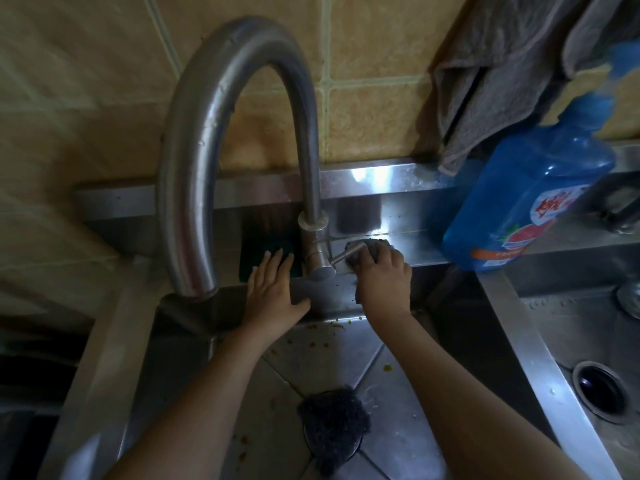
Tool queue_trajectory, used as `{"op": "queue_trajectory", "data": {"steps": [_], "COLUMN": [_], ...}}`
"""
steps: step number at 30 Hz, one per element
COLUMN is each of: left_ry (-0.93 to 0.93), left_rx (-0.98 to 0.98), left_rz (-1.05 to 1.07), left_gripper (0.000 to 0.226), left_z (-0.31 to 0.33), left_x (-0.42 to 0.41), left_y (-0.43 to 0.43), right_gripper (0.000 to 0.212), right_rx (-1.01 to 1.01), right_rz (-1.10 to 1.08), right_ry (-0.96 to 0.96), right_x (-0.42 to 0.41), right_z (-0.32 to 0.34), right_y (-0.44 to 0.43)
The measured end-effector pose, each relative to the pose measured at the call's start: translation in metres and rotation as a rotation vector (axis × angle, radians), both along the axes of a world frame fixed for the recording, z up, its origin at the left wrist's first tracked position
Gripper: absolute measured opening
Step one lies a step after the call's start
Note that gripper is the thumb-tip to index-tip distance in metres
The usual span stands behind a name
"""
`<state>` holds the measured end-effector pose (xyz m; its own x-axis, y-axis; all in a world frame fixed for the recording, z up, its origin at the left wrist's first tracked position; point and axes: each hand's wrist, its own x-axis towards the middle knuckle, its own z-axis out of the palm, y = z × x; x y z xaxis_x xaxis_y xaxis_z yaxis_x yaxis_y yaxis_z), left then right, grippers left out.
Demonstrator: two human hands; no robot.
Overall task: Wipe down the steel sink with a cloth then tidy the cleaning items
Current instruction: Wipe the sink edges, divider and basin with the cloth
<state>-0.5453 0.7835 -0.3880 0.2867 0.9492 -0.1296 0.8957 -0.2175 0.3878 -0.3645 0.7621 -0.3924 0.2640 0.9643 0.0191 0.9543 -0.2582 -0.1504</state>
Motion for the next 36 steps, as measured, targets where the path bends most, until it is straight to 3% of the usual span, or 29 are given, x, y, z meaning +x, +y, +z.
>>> {"op": "queue_trajectory", "data": {"steps": [6, 10, 12, 18, 21, 25, 29, 36], "left_ry": [-0.168, -0.212, -0.265, -0.435, -0.495, -0.534, -0.431, -0.409], "left_rx": [0.09, 0.076, 0.037, -0.102, -0.121, -0.154, -0.137, -0.068], "left_rz": [0.05, 0.171, 0.224, 0.402, 0.472, 0.52, 0.539, 0.482], "left_gripper": [0.07, 0.064, 0.062, 0.06, 0.054, 0.049, 0.05, 0.048], "left_z": [0.009, 0.015, 0.014, 0.024, 0.029, 0.036, 0.042, 0.044], "left_x": [-0.008, -0.022, -0.028, -0.052, -0.067, -0.087, -0.115, -0.159], "left_y": [-0.012, -0.035, -0.047, -0.104, -0.131, -0.164, -0.182, -0.17], "right_gripper": [0.044, 0.031, 0.028, 0.03, 0.024, 0.023, 0.026, 0.025], "right_rx": [0.055, 0.143, 0.156, 0.124, 0.084, 0.072, 0.106, 0.161], "right_rz": [0.028, 0.093, 0.08, -0.101, -0.068, -0.014, 0.062, 0.047], "right_ry": [-0.077, 0.031, 0.152, 0.766, 0.913, 0.949, 0.933, 0.936], "right_x": [0.0, 0.005, 0.007, -0.003, -0.016, -0.034, -0.055, -0.117], "right_z": [0.003, 0.01, 0.012, 0.017, 0.013, 0.006, 0.007, 0.014], "right_y": [-0.016, -0.042, -0.053, -0.085, -0.103, -0.126, -0.143, -0.137]}}
